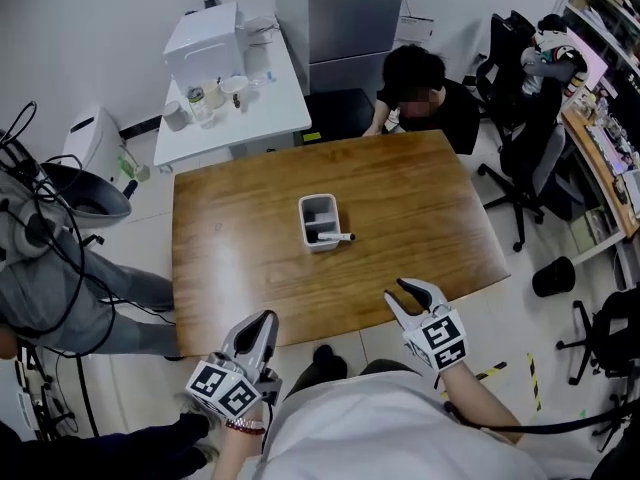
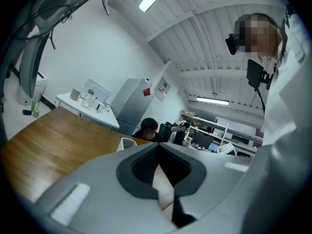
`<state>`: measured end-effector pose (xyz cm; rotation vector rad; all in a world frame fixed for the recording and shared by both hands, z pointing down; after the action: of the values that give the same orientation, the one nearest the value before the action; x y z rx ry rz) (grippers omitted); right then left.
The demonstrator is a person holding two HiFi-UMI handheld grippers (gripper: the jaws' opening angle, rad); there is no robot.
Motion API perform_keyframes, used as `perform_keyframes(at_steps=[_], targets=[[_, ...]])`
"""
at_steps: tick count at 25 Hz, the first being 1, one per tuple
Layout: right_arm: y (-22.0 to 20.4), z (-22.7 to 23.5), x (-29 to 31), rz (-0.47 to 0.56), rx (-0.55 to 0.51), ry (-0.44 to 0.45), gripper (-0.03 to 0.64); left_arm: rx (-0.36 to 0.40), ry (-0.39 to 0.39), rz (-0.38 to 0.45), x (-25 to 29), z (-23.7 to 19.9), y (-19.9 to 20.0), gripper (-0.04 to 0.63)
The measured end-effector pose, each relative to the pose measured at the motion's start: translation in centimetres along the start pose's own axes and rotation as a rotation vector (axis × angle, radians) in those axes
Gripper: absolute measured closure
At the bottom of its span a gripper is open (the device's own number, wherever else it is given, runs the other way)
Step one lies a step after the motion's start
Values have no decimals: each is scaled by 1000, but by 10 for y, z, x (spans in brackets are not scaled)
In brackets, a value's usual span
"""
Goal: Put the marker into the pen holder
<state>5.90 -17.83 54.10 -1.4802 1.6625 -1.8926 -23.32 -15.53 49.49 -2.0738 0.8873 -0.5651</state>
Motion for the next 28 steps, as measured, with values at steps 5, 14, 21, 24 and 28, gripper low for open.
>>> perform_keyframes(at_steps=[5, 14, 21, 24, 28], targets=[[-2, -18, -20, 94, -4, 55, 499, 42, 56, 28, -31, 38, -15, 600], [-43, -34, -148, 175, 23, 132, 508, 61, 90, 95, -85, 173, -74, 601], [-47, -44, -234, 271, 71, 137, 519, 114, 145, 98, -122, 232, -105, 601], [-47, -40, -264, 312, 129, 106, 531, 103, 146, 100, -121, 240, -108, 600], [-59, -29, -297, 326, 151, 20, 529, 97, 97, 77, -107, 247, -117, 601]])
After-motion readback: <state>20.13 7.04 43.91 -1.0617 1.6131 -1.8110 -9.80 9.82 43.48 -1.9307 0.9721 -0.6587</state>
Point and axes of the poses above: the fingertips, and each gripper's own axes: x forward along the fingers, z to its right, y out of its top, the point moved 5 cm from there along -x, backward along the fingers, and after that the axes turned 5 degrees about -x, right-handed, at the moved point
